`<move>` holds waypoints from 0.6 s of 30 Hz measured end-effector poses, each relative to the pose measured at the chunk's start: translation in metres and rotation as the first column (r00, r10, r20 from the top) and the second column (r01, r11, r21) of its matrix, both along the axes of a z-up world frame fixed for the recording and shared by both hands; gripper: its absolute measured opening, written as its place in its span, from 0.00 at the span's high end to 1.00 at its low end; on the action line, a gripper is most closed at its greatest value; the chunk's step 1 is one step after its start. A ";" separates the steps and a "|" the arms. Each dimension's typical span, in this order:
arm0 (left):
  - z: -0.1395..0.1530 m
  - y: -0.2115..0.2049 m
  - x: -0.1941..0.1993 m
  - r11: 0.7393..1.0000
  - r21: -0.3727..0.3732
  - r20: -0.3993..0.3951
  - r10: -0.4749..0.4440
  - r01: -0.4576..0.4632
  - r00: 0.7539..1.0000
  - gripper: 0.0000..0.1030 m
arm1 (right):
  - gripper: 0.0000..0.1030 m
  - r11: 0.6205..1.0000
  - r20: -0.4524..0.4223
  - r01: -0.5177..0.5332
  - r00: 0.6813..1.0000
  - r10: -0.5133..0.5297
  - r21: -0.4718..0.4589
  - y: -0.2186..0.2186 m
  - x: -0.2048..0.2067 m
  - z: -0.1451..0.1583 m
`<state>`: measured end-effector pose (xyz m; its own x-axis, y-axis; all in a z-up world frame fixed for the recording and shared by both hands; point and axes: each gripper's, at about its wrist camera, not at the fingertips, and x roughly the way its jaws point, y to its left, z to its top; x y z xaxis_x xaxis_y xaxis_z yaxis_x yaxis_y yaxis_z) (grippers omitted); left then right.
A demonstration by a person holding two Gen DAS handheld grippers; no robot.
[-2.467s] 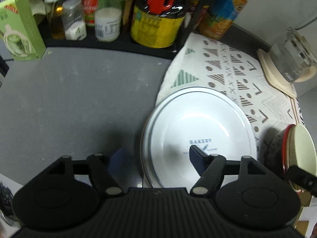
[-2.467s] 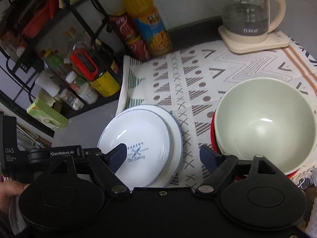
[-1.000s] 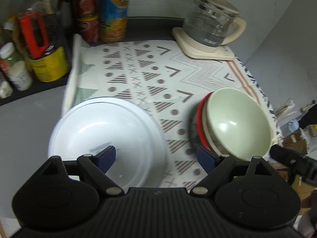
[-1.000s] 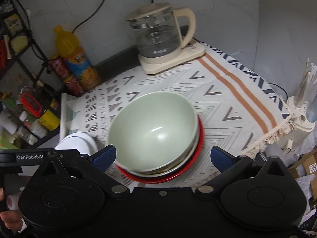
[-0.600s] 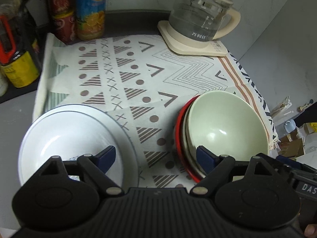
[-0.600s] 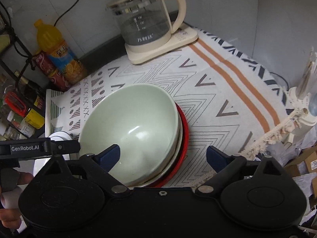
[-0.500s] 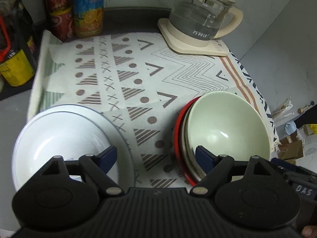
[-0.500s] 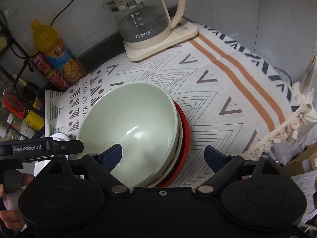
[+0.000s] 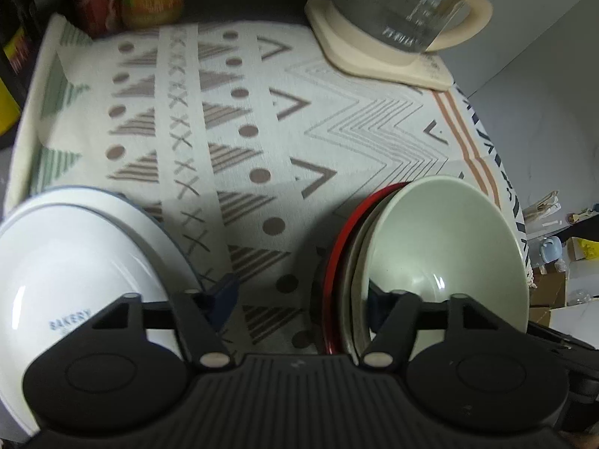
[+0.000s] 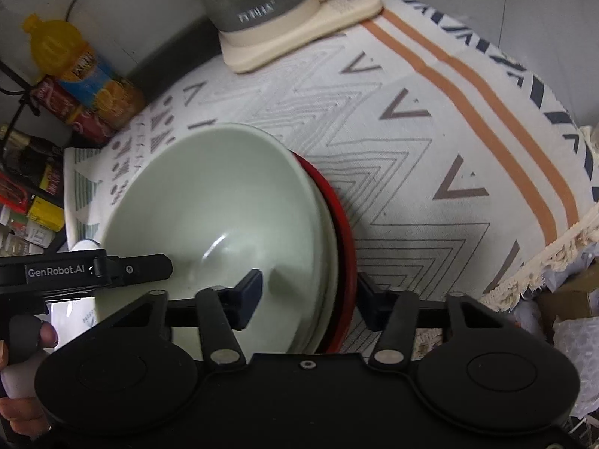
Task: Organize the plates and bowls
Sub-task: 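Move both grippers to the red bowl stack and close on its rim, then lift the red bowl stack with both grippers over the plate stack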
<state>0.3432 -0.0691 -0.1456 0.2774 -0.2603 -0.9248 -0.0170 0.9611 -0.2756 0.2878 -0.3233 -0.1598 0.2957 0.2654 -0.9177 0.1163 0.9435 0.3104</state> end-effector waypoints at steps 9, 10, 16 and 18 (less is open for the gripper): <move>-0.013 -0.006 0.007 0.997 -0.080 -0.060 -0.022 0.017 0.998 0.63 | 0.59 1.000 -0.041 -0.028 0.999 0.028 0.011 -0.001 0.004 -0.005; -0.014 -0.007 0.007 0.996 -0.087 -0.062 -0.032 0.026 0.998 0.68 | 0.59 0.999 -0.039 -0.030 0.999 0.030 0.014 -0.002 0.004 -0.005; -0.015 -0.010 0.004 0.995 -0.094 -0.064 -0.043 0.037 0.997 0.74 | 0.67 0.999 -0.037 -0.003 0.999 0.005 0.051 -0.006 0.000 -0.003; -0.014 -0.008 0.003 0.996 -0.089 -0.064 -0.033 0.028 0.997 0.74 | 0.67 0.999 -0.025 -0.009 1.000 0.011 0.050 -0.003 -0.002 0.000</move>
